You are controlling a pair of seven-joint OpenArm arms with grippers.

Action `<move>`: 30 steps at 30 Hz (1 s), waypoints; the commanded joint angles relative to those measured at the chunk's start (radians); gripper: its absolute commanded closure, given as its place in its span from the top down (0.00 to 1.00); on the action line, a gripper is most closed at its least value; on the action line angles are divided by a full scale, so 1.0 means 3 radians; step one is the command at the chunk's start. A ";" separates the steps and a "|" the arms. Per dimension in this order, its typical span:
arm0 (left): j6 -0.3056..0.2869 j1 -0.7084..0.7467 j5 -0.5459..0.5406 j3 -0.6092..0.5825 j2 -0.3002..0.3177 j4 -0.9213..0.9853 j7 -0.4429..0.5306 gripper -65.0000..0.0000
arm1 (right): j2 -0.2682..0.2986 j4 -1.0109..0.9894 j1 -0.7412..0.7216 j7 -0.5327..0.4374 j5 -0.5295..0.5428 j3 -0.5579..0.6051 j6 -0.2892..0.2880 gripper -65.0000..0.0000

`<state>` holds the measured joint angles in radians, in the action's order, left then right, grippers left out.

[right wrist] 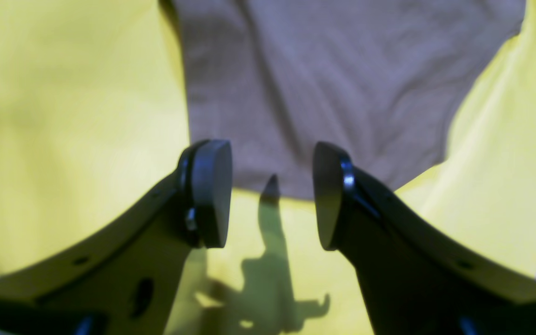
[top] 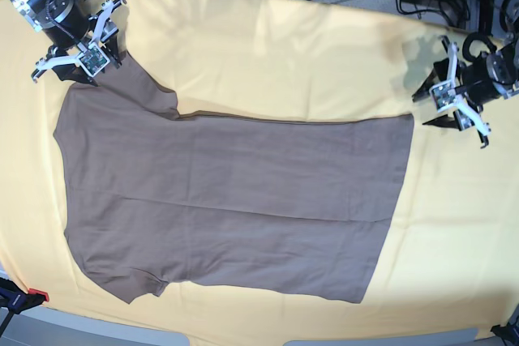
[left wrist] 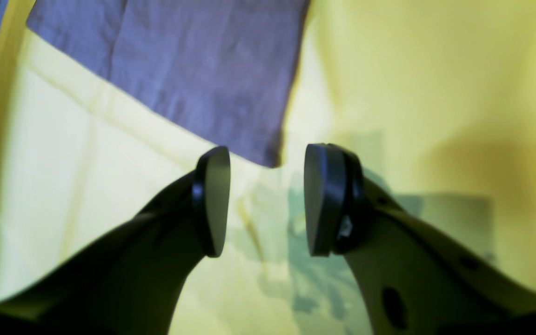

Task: Fold the T-shirt properly
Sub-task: 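Move both grippers down to the shirt's shoulder and side corners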

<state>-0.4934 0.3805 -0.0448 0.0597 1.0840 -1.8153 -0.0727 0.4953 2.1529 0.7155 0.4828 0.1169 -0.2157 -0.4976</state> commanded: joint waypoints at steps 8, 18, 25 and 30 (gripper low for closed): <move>0.0111 -0.1235 0.0370 -0.1272 0.0042 0.0481 0.0168 0.42 | 0.0211 0.0051 -0.0001 -0.0038 0.0020 -0.0023 0.0062 0.48; 0.0201 -0.2166 0.0497 -0.2171 -0.0355 0.0956 0.0163 0.42 | 0.0243 -0.0275 -0.0104 -0.0230 0.0037 -0.0023 -0.0018 0.49; 0.0214 -0.2204 0.0484 -0.2181 -0.0408 0.0952 0.0154 0.00 | 0.0275 -0.0664 -0.0502 -0.0229 0.0070 -0.0022 -0.0137 0.49; 0.0215 -0.2204 0.0484 -0.2181 -0.0407 0.0952 0.0153 0.00 | 0.0394 -0.0889 -0.0654 -0.0226 0.0239 -0.0022 -0.0191 0.48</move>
<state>-0.4297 -0.2634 0.1024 -0.6022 0.9443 -1.5234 -0.0261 0.5949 1.8729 0.5240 0.4305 0.1768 -0.2134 -0.5591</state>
